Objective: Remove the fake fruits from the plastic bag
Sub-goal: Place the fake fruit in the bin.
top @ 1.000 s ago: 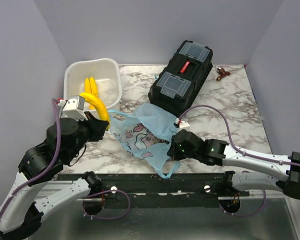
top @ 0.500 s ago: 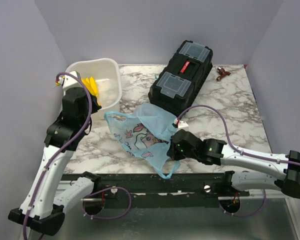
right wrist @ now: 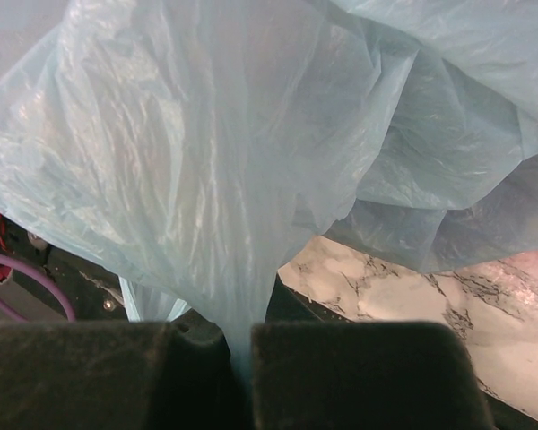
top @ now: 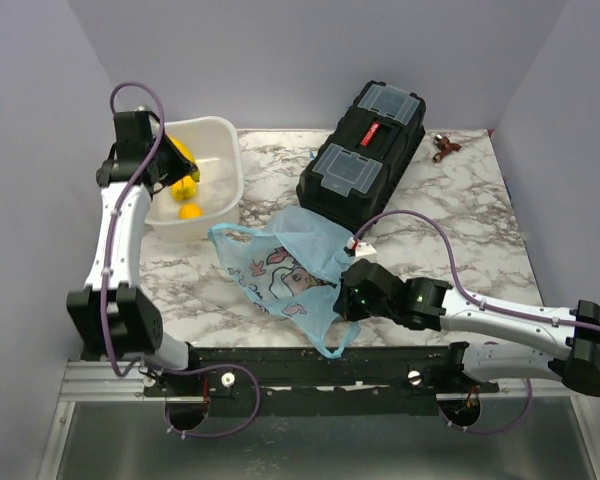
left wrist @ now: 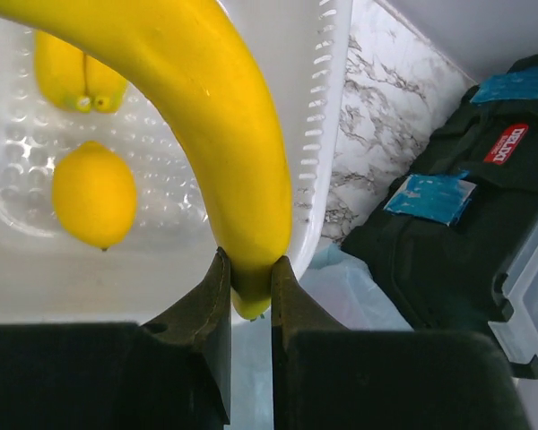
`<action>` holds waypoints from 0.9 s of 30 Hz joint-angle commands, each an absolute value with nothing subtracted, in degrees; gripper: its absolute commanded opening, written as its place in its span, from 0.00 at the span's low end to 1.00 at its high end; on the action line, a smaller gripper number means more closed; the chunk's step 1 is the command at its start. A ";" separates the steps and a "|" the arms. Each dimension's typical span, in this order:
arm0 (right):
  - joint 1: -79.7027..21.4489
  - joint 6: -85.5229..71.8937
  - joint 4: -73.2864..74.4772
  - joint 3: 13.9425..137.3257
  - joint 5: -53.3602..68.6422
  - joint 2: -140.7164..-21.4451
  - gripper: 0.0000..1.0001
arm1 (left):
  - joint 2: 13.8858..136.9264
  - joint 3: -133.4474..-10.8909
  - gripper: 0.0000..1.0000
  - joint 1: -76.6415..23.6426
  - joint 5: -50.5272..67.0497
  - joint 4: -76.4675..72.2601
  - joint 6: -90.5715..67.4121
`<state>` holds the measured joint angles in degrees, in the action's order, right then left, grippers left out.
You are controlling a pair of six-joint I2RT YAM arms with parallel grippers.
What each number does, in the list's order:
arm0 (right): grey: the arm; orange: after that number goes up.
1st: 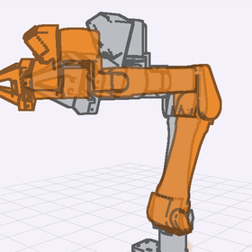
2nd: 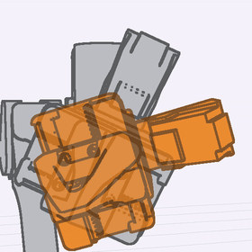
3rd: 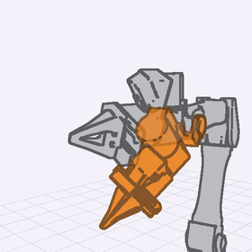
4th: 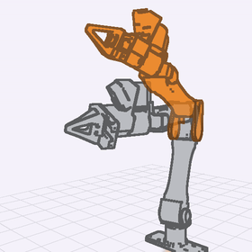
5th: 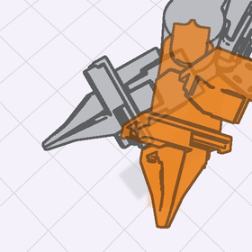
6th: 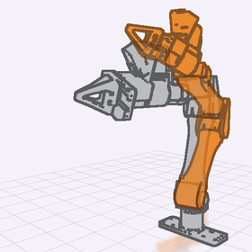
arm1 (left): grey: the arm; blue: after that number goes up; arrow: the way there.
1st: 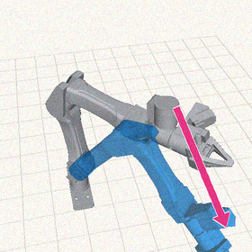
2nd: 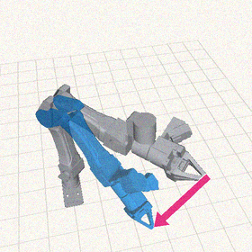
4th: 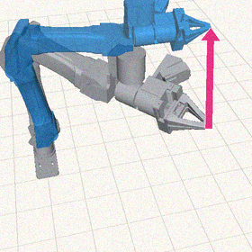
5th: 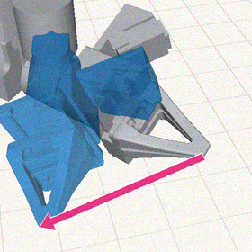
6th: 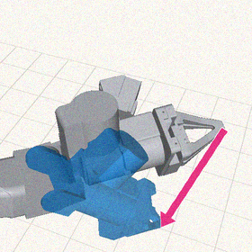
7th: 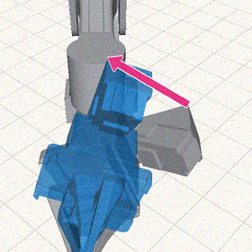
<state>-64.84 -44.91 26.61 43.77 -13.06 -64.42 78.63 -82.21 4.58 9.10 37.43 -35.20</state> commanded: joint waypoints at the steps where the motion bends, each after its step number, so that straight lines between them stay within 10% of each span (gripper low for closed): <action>1: -65.18 -43.81 25.93 43.33 -14.02 -64.12 0.02 | 96.36 -96.94 0.00 5.72 22.12 48.47 -26.58; 27: -65.10 -43.16 28.98 46.56 -14.76 -66.64 0.02 | 128.41 -121.64 0.09 1.69 19.00 61.43 -13.43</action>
